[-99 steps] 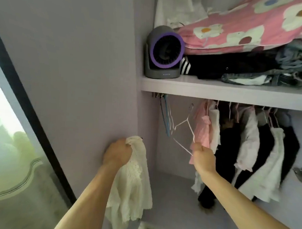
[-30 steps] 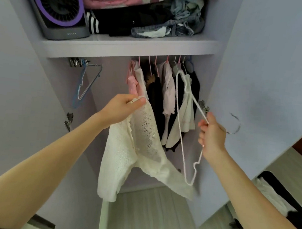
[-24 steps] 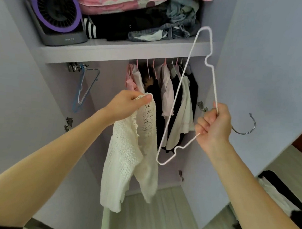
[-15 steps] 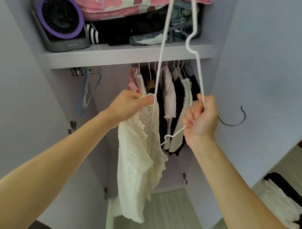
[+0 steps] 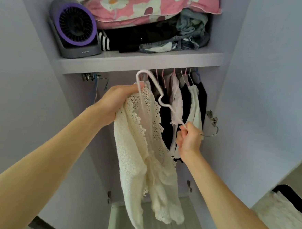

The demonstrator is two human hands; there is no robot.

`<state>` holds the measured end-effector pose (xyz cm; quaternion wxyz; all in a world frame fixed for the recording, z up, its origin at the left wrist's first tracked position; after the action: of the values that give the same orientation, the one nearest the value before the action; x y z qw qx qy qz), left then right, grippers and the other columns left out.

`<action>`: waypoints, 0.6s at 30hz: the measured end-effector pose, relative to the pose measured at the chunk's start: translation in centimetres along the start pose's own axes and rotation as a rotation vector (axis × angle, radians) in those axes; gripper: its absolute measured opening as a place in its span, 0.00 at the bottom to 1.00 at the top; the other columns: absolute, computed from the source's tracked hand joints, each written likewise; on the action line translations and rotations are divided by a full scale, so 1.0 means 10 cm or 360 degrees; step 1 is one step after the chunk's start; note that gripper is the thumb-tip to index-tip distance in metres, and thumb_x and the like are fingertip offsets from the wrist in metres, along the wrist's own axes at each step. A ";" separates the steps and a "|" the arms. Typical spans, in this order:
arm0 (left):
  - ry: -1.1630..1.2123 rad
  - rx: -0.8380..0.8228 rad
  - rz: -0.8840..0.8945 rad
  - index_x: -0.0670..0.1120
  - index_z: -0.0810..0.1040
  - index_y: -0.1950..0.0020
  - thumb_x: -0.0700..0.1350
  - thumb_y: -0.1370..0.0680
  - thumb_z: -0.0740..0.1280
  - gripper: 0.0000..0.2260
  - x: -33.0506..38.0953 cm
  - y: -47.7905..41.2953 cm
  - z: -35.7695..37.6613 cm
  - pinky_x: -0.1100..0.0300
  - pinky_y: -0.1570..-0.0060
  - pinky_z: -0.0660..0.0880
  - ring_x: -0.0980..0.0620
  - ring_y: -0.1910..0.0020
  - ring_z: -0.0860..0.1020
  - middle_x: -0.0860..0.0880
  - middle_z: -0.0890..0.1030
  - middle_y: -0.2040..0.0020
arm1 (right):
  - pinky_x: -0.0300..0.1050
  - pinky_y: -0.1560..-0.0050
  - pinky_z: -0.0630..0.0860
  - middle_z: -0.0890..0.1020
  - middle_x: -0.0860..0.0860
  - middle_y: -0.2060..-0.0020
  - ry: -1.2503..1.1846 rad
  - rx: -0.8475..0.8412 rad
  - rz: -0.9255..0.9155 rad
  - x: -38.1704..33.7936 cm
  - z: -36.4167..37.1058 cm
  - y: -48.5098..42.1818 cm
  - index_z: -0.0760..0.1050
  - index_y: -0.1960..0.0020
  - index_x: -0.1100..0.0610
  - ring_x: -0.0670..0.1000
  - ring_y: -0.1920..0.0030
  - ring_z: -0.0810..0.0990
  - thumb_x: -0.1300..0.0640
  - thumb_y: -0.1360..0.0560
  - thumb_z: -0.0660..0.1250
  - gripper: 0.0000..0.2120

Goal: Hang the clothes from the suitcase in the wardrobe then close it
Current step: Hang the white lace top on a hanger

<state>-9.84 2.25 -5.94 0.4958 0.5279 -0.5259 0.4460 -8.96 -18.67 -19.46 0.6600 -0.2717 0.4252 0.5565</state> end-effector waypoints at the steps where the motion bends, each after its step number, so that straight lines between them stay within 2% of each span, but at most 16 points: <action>1: 0.0029 -0.0041 -0.0017 0.47 0.84 0.40 0.54 0.22 0.70 0.16 0.00 0.01 0.03 0.47 0.38 0.77 0.48 0.45 0.84 0.49 0.85 0.44 | 0.42 0.73 0.47 0.57 0.46 0.78 -0.0079 0.0011 0.0022 -0.01 0.07 -0.01 0.63 0.73 0.52 0.46 0.77 0.52 0.63 0.27 0.57 0.17; 3: 0.0037 -0.0126 -0.0004 0.48 0.84 0.39 0.58 0.25 0.72 0.20 0.04 0.02 0.09 0.47 0.33 0.73 0.48 0.39 0.81 0.50 0.83 0.39 | 0.43 0.73 0.47 0.57 0.46 0.78 -0.0149 0.0016 0.0052 0.00 0.20 -0.04 0.60 0.70 0.53 0.47 0.77 0.52 0.62 0.26 0.56 0.15; 5: 0.0012 -0.0073 0.0037 0.49 0.84 0.40 0.60 0.27 0.74 0.21 0.09 0.01 0.07 0.46 0.33 0.73 0.47 0.38 0.80 0.50 0.82 0.38 | 0.43 0.73 0.48 0.57 0.47 0.78 -0.0049 0.0024 0.0047 0.06 0.27 -0.08 0.58 0.69 0.53 0.47 0.76 0.52 0.62 0.27 0.57 0.14; 8: 0.0050 0.0212 0.0065 0.46 0.86 0.46 0.55 0.24 0.72 0.15 0.15 -0.01 -0.18 0.48 0.42 0.79 0.45 0.49 0.85 0.47 0.86 0.48 | 0.39 0.74 0.53 0.59 0.47 0.76 0.0246 0.0034 0.0004 0.16 0.17 -0.13 0.62 0.71 0.52 0.47 0.73 0.54 0.58 0.32 0.61 0.12; 10: 0.0017 0.0412 0.0102 0.47 0.86 0.48 0.58 0.27 0.74 0.16 0.12 -0.03 -0.49 0.50 0.39 0.76 0.47 0.45 0.83 0.50 0.86 0.48 | 0.39 0.69 0.59 0.61 0.44 0.79 0.0633 -0.0053 -0.0188 0.13 0.04 -0.20 0.63 0.78 0.49 0.47 0.73 0.57 0.57 0.32 0.63 0.18; 11: -0.0109 0.0494 0.0139 0.48 0.86 0.49 0.59 0.27 0.74 0.16 0.10 -0.04 -0.62 0.53 0.36 0.72 0.50 0.42 0.81 0.53 0.84 0.45 | 0.40 0.68 0.60 0.60 0.44 0.80 0.0853 -0.0149 -0.0310 0.09 0.00 -0.21 0.60 0.79 0.50 0.47 0.74 0.57 0.59 0.31 0.63 0.21; 13: -0.0571 0.0541 0.0251 0.47 0.85 0.49 0.61 0.24 0.70 0.18 0.04 -0.02 -0.74 0.60 0.41 0.67 0.56 0.43 0.77 0.57 0.81 0.48 | 0.39 0.71 0.56 0.59 0.48 0.80 0.1181 -0.0322 -0.0463 0.03 -0.01 -0.19 0.59 0.78 0.52 0.47 0.76 0.57 0.60 0.30 0.65 0.22; 15: -0.0980 0.0432 0.0371 0.42 0.84 0.51 0.65 0.23 0.65 0.26 -0.06 -0.01 -0.71 0.59 0.52 0.70 0.57 0.53 0.78 0.56 0.81 0.57 | 0.38 0.73 0.54 0.60 0.50 0.80 0.1259 -0.0351 -0.0540 -0.09 0.06 -0.16 0.61 0.77 0.56 0.47 0.76 0.58 0.62 0.30 0.67 0.21; 18: -0.1630 0.0340 0.0405 0.48 0.82 0.58 0.67 0.21 0.60 0.25 -0.15 0.00 -0.56 0.58 0.64 0.70 0.52 0.68 0.76 0.55 0.75 0.71 | 0.39 0.73 0.56 0.61 0.51 0.80 0.1263 -0.0400 -0.0609 -0.40 0.33 -0.12 0.64 0.77 0.60 0.50 0.76 0.60 0.63 0.30 0.67 0.20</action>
<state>-9.59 7.99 -6.84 0.0616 0.6575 -0.7119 0.2390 -7.05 -18.21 -14.51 0.4990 -0.6154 0.5165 0.3248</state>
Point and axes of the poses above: each hand's wrist, its own y-axis away from the middle knuckle, its own z-axis out of the palm, x = y × z, the point moved 5 cm from there along -y, towards the middle knuckle
